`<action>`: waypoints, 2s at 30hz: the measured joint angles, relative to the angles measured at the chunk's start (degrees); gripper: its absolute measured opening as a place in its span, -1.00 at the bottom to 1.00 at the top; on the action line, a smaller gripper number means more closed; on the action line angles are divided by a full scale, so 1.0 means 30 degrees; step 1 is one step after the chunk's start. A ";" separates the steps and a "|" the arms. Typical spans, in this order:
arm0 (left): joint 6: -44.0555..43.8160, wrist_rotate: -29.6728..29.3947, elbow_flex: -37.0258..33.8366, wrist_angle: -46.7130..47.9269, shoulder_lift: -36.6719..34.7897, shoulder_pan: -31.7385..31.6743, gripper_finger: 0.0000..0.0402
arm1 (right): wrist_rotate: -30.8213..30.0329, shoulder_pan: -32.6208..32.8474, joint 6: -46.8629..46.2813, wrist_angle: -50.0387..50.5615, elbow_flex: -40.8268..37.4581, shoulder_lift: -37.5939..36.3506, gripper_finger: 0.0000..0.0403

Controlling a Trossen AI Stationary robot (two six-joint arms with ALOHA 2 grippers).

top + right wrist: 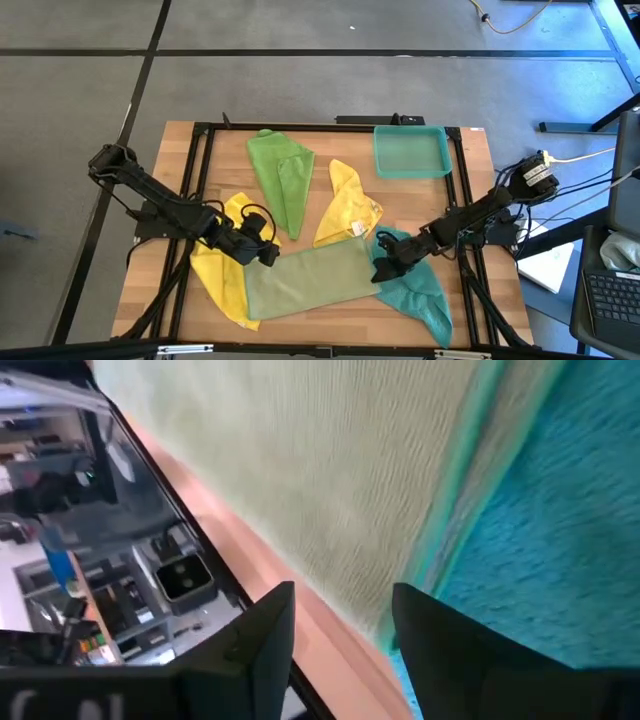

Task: Fold microfiber towels
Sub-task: Fold the light green microfiber cloth

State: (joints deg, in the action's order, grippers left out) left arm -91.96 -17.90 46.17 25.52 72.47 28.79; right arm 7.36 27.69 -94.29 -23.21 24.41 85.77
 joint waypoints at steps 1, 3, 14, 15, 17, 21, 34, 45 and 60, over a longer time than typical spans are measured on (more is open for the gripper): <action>0.0007 -0.0045 0.0000 -0.0021 0.0000 0.0065 -0.26 | 0.0044 0.0156 -0.0025 0.0118 0.0234 0.0248 -0.15; 0.0042 -0.0211 0.0000 -0.0129 0.0000 0.0244 -0.26 | 0.0078 0.0502 -0.0046 0.0377 0.0769 0.0715 -0.15; 0.0036 -0.0340 -0.0007 -0.0130 0.0000 0.1401 -0.26 | 0.0064 0.0848 -0.0552 0.0730 0.1179 0.0419 -0.15; 0.0043 -0.0340 -0.0007 -0.0130 0.0000 0.1469 -0.26 | 0.0071 0.0848 -0.0564 0.0758 0.1179 0.0327 -0.15; 0.0051 -0.0340 -0.0007 -0.0123 0.0000 0.1537 -0.26 | 0.0071 0.0849 -0.0608 0.1270 0.1179 0.0214 -0.15; 0.0197 -0.0340 -0.0007 -0.0166 0.0000 0.1548 -0.26 | 0.0046 0.0943 -0.1008 0.2218 0.1160 0.0214 -0.15; 0.0211 -0.0355 -0.0007 -0.0181 0.0000 0.1548 -0.26 | -0.0094 0.0943 -0.0986 0.2993 0.1157 0.0214 -0.15; 0.0211 -0.0391 -0.0007 -0.0189 0.0000 0.1537 -0.26 | -0.0650 0.0936 -0.0950 0.2378 0.1157 0.0280 -0.15; 0.0197 -0.0705 -0.0007 -0.0276 0.0000 0.1541 -0.26 | 0.0064 0.1076 -0.0813 -0.0044 0.1131 0.1788 -0.49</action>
State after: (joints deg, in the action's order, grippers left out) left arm -91.37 -20.01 46.15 24.69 72.47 33.41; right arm 7.55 30.92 -96.73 -23.34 27.80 91.13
